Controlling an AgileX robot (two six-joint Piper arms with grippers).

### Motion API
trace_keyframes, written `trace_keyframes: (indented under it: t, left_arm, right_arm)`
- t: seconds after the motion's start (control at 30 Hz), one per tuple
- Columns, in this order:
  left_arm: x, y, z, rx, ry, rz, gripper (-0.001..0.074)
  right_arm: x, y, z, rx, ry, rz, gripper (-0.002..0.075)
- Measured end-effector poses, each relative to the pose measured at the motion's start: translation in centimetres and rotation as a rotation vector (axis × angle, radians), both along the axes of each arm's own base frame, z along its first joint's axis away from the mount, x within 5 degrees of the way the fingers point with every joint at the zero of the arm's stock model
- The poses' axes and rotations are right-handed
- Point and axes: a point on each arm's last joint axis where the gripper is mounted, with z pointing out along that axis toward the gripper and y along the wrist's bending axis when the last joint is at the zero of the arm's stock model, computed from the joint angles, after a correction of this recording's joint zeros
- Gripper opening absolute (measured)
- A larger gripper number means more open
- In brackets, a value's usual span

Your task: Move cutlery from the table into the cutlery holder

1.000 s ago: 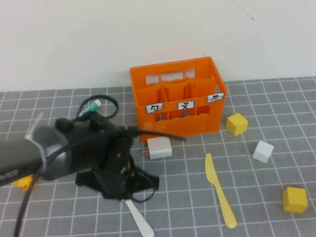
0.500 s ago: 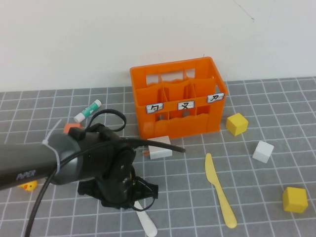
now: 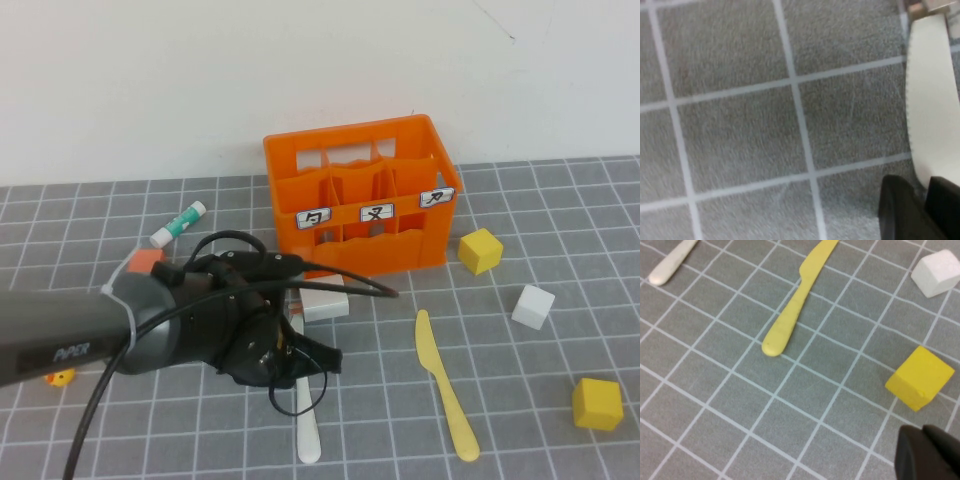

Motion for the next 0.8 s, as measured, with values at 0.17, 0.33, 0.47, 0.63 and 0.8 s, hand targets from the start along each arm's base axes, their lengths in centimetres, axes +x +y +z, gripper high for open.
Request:
trace_keyframes:
  t: [0.17,0.33,0.47,0.63,0.8]
  left_arm:
    - [-0.4,-0.1,0.8,-0.076,0.037,0.104,0.0102]
    - [-0.7,-0.2,1.9,-0.143,0.050,0.163,0.0132]
    - [-0.7,-0.3,1.9,-0.164,0.062,0.183,0.0230]
    - [-0.6,-0.4,1.6,-0.166,0.056,0.178,0.0330]
    - [-0.5,-0.7,0.3,-0.144,0.067,0.159,0.0347]
  right_arm:
    - [0.0,0.0,0.0,0.000,0.000,0.000,-0.0003]
    - [0.0,0.0,0.0,0.000,0.000,0.000,-0.0003]
    - [0.0,0.0,0.0,0.000,0.000,0.000,-0.0003]
    - [0.0,0.0,0.0,0.004,-0.003,-0.003,-0.0003]
    - [0.0,0.0,0.0,0.006,-0.004,-0.005,-0.0003]
